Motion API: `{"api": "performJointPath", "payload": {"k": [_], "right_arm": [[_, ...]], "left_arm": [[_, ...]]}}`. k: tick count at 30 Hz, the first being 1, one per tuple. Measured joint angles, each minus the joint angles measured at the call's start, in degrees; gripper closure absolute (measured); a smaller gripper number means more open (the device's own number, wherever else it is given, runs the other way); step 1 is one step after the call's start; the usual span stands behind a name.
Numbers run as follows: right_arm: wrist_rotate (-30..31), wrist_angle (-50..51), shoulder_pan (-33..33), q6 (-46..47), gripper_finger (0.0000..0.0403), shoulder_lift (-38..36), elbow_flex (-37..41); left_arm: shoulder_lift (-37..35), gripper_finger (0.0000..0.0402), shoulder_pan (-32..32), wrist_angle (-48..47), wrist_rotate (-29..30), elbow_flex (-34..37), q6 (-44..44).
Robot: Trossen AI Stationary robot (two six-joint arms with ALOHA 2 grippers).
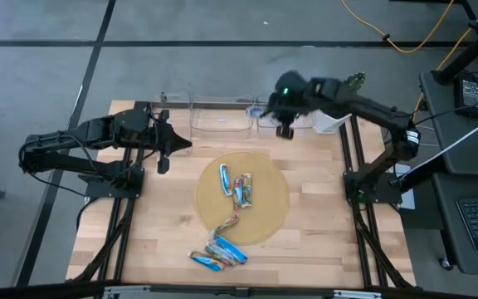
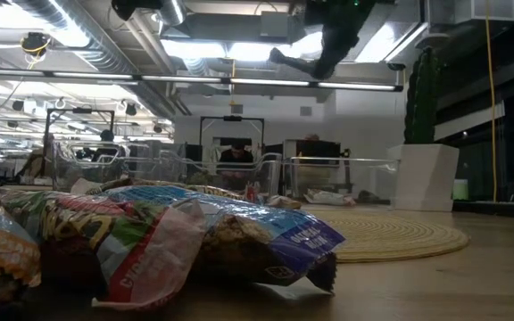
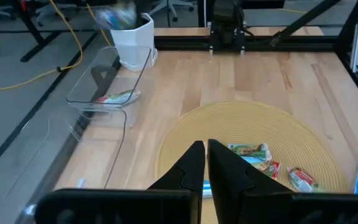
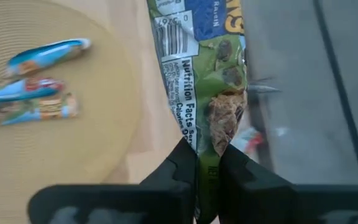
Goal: Pick and place Granola Bars by type
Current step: Put the green granola bar into the middle transparent bin
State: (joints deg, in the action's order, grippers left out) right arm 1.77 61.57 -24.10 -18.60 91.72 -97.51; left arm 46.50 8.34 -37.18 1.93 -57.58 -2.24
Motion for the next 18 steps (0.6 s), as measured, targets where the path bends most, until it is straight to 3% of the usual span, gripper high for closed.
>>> {"api": "performJointPath", "payload": {"k": [8,13,18], "right_arm": [[-4.36,0.45,-8.11,-1.83,0.0357,0.14,-2.19],[-4.36,-3.12,-9.41,-4.39,0.0374,1.07,-2.33],[-3.59,0.28,-9.37,-7.1,0.0372,7.11,-12.52]], "left_arm": [[0.0,0.0386,-0.01,0.1,0.29,0.0,0.0],[0.0,0.0386,0.01,0.1,2.51,0.0,0.02],[0.0,0.0386,0.02,0.11,4.86,0.0,0.02]]}}
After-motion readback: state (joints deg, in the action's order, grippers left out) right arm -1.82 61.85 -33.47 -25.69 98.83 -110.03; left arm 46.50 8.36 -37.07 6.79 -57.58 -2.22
